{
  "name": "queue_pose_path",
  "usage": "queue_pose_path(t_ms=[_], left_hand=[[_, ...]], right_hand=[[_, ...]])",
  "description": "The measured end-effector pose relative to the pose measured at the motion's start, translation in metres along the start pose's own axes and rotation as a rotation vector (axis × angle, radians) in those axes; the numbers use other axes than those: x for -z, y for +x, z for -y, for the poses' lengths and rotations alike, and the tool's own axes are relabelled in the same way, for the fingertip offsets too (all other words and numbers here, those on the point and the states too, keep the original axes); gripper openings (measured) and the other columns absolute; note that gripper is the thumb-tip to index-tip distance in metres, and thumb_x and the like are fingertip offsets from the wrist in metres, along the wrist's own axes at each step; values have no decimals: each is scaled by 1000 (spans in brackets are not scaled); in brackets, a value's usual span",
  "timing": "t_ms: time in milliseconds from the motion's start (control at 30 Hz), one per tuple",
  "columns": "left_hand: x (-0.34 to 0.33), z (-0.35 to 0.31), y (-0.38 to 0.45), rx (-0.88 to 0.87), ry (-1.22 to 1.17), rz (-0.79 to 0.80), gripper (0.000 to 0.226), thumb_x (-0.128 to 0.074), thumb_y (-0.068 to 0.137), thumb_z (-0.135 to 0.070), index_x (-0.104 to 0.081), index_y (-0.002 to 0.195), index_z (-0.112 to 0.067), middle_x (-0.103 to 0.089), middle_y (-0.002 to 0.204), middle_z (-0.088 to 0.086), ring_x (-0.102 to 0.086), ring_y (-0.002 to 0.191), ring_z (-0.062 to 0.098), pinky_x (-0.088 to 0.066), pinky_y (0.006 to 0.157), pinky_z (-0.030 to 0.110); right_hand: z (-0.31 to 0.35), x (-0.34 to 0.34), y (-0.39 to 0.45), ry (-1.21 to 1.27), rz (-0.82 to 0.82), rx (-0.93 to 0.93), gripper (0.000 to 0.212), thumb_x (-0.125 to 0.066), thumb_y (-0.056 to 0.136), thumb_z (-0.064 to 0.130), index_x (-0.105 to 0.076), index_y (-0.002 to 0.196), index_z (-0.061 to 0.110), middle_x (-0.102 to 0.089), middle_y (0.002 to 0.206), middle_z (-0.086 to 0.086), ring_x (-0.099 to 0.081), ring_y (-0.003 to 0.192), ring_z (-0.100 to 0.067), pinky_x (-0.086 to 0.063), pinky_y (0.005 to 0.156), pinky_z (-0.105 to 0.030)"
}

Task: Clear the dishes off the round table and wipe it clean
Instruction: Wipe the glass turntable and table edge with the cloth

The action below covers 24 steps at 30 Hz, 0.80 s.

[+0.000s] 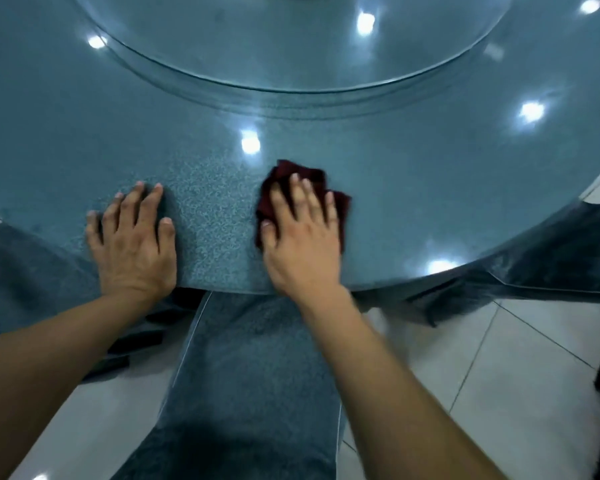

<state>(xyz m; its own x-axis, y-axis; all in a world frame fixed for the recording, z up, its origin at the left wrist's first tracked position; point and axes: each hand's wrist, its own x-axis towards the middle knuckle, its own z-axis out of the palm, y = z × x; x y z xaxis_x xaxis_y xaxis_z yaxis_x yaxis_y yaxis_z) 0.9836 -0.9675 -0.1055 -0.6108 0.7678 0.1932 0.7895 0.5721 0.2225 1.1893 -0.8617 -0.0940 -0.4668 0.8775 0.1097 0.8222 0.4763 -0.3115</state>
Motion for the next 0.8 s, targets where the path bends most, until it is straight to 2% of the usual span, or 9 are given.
queue_pose_path(t_ms=[100,200,233,367,467,533,633,733,800], left_hand=[[1,-1,0,11,-2,-2,55,-29,98,-41,-41,151,-28,-39,159,1,-31,146,29,-11,121,54],[3,-1,0,18,-1,13,55,-27,99,-42,-39,151,-28,-38,159,0,-30,146,29,-11,122,53],[3,0,-1,21,-2,19,55,-27,99,-43,-39,151,-29,-37,159,0,-30,146,29,-10,122,53],[3,1,1,25,4,37,55,-28,98,-43,-38,151,-29,-37,159,-1,-30,146,29,-11,123,54],[2,1,1,22,20,55,56,-27,99,-43,-37,152,-30,-35,160,-1,-29,147,28,-10,123,55],[3,1,1,21,2,68,55,-27,100,-43,-37,152,-29,-35,160,-1,-28,148,28,-9,124,55],[6,1,1,23,10,76,56,-25,99,-43,-37,153,-29,-34,161,-2,-27,149,27,-9,123,55],[7,1,1,20,13,97,58,-24,99,-43,-36,154,-28,-33,162,-1,-25,149,27,-8,124,55],[8,1,1,14,9,106,58,-25,99,-42,-36,154,-28,-33,162,-1,-25,149,27,-7,124,56]], right_hand=[[76,-14,-30,43,126,201,60,-41,94,42,-40,152,27,-27,164,-5,-17,153,-18,-2,124,-46],[40,-1,-25,56,144,234,59,-38,95,44,-40,152,28,-26,164,-3,-17,153,-17,-1,125,-44],[11,6,-23,37,130,175,59,-37,96,45,-41,152,26,-26,165,-3,-17,153,-18,-2,125,-44],[-126,45,-23,-95,-48,-267,64,-30,94,48,-42,152,22,-27,164,-6,-23,151,-22,-10,124,-48],[-152,57,-26,-107,-13,-423,63,-30,96,47,-35,155,24,-20,166,-6,-16,153,-22,-7,124,-49],[-122,49,-29,-103,-55,-418,62,-33,95,45,-38,153,22,-24,165,-7,-20,152,-23,-9,124,-51],[-38,20,-50,-100,-54,-199,60,-39,95,43,-43,151,22,-30,163,-7,-24,151,-22,-14,123,-50],[41,-1,-68,-56,13,-37,59,-40,98,42,-38,154,24,-25,165,-5,-17,153,-19,-12,124,-49],[59,-4,-73,-78,65,45,58,-37,101,43,-33,156,26,-21,166,-3,-13,154,-17,-11,124,-48]])
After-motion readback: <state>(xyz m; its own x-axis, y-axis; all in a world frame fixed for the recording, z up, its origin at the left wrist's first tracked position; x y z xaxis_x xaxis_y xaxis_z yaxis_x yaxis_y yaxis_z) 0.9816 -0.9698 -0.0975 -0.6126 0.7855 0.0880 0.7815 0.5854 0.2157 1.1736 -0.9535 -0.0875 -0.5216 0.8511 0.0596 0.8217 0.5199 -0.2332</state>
